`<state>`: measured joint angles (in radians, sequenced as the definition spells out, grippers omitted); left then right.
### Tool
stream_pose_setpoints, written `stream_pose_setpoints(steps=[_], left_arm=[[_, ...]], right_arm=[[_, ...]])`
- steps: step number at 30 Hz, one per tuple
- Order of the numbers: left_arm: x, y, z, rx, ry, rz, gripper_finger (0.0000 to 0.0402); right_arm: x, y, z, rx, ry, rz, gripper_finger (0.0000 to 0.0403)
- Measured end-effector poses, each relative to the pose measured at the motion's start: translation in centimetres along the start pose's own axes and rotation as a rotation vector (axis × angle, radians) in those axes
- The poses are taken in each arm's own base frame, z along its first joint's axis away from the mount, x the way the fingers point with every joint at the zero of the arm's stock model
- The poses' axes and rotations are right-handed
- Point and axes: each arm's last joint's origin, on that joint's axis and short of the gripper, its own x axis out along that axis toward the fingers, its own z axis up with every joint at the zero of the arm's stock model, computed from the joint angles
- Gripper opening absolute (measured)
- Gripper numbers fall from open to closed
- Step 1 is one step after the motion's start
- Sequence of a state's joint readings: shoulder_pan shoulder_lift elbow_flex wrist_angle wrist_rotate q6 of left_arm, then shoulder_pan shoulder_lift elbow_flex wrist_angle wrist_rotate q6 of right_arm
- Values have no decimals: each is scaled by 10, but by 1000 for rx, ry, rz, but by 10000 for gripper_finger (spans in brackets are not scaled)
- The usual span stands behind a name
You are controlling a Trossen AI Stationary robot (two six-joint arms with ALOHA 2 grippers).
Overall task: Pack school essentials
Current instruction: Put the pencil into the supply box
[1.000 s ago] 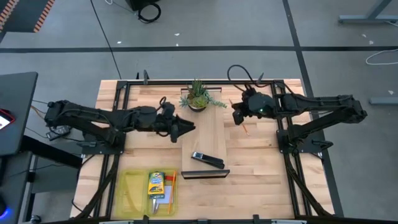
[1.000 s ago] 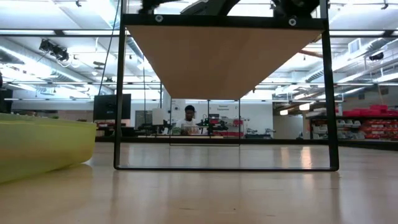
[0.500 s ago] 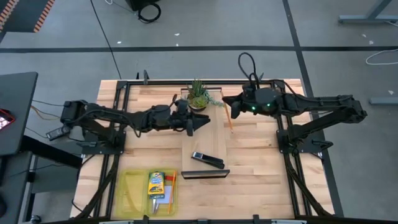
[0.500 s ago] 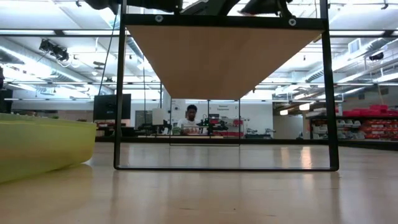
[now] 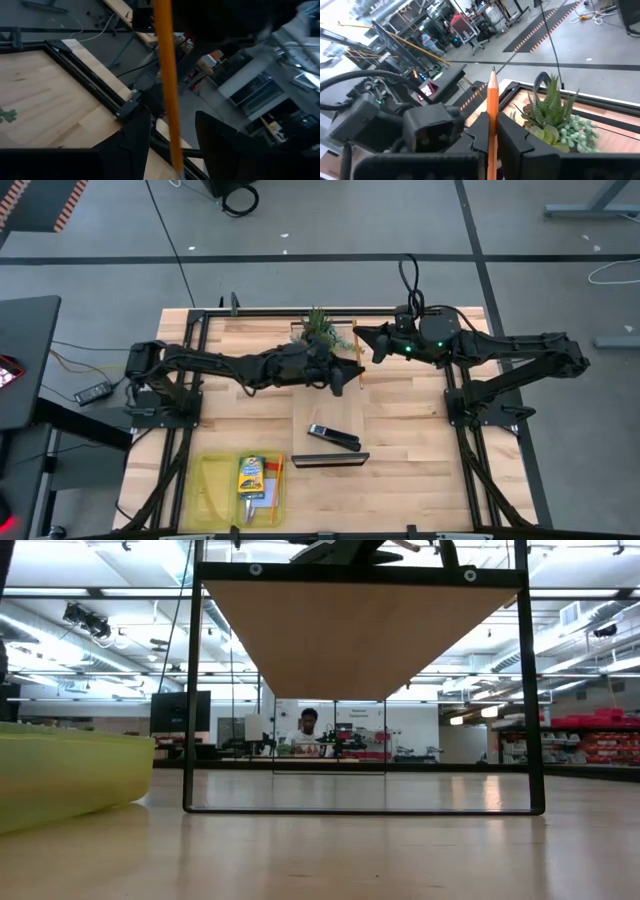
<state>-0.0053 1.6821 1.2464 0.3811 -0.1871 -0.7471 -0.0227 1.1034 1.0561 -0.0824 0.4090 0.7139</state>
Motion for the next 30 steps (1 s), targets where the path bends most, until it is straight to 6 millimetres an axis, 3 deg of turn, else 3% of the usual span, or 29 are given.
stream_pose_setpoints(steps=[11,23,27,30], left_arm=[[19,-2,7,-41,-20,13,141],[19,-2,6,-49,0,12,19],[19,-1,6,-51,4,17,16],[19,0,6,-50,8,23,32]], right_arm=[[0,1,0,-8,-1,9,31],[0,1,1,-32,-4,10,31],[0,1,1,-53,-2,10,35],[0,1,0,-69,5,14,60]])
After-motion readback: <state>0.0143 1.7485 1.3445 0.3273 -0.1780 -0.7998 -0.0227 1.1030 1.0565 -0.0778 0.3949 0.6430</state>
